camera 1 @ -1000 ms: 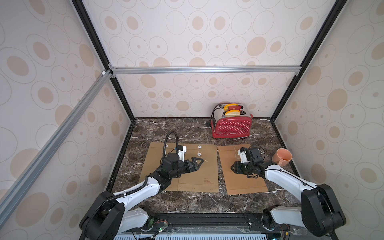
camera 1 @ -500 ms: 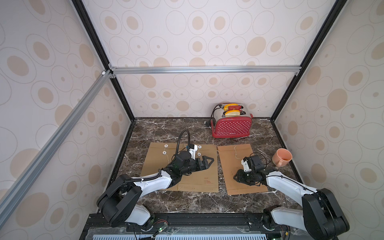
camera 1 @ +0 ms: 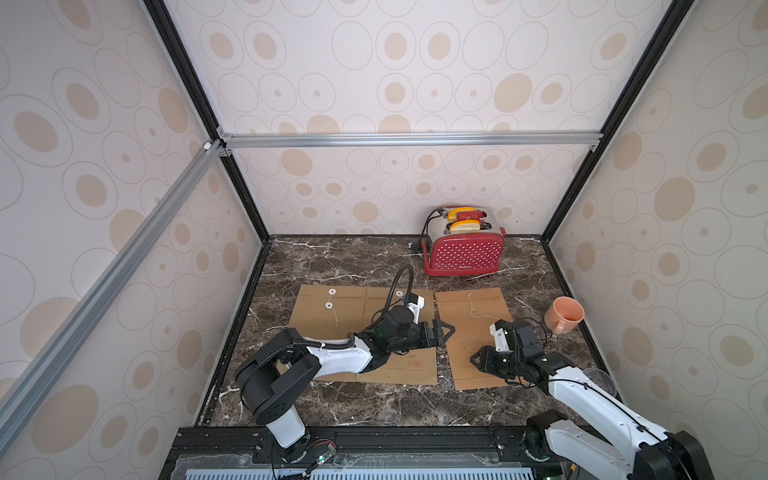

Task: Close the mouth of the file bag
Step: Pick up the file bag from the center of the board.

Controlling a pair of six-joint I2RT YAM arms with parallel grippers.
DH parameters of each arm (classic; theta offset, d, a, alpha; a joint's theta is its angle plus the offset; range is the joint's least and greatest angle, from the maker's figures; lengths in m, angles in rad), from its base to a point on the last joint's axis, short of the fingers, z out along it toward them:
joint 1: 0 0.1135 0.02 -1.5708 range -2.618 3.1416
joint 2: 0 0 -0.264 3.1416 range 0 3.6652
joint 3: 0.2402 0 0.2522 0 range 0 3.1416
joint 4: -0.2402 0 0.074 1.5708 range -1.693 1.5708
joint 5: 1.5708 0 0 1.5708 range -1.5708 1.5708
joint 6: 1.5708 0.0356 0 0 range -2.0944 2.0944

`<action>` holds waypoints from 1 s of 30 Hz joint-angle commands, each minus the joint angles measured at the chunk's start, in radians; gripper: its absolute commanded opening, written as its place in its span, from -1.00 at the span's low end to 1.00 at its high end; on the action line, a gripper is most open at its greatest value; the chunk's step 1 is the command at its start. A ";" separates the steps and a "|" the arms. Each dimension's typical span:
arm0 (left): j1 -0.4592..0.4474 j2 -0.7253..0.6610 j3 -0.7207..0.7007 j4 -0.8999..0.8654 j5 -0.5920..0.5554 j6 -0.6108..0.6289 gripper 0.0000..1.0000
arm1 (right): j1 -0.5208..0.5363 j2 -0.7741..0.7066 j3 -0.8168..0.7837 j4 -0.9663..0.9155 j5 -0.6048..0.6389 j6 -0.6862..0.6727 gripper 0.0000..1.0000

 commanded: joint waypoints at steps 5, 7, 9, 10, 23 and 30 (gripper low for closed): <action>-0.024 0.040 0.107 -0.177 -0.043 0.041 0.98 | 0.003 -0.018 -0.053 -0.042 0.011 0.019 -0.16; -0.024 0.055 0.139 -0.217 -0.043 0.058 0.98 | 0.002 -0.002 -0.056 -0.032 0.005 0.019 -0.16; -0.024 0.073 0.158 -0.224 -0.034 0.065 0.98 | 0.002 0.012 -0.058 -0.023 0.003 0.015 -0.16; -0.024 0.084 0.167 -0.228 -0.032 0.066 0.98 | 0.002 0.019 -0.061 -0.016 -0.001 0.014 -0.16; -0.026 0.235 0.312 -0.369 -0.026 0.116 0.98 | 0.029 0.000 -0.115 0.047 -0.004 0.045 -0.18; -0.026 0.260 0.297 -0.272 0.000 0.079 0.89 | 0.012 -0.108 -0.103 -0.018 0.046 0.017 -0.17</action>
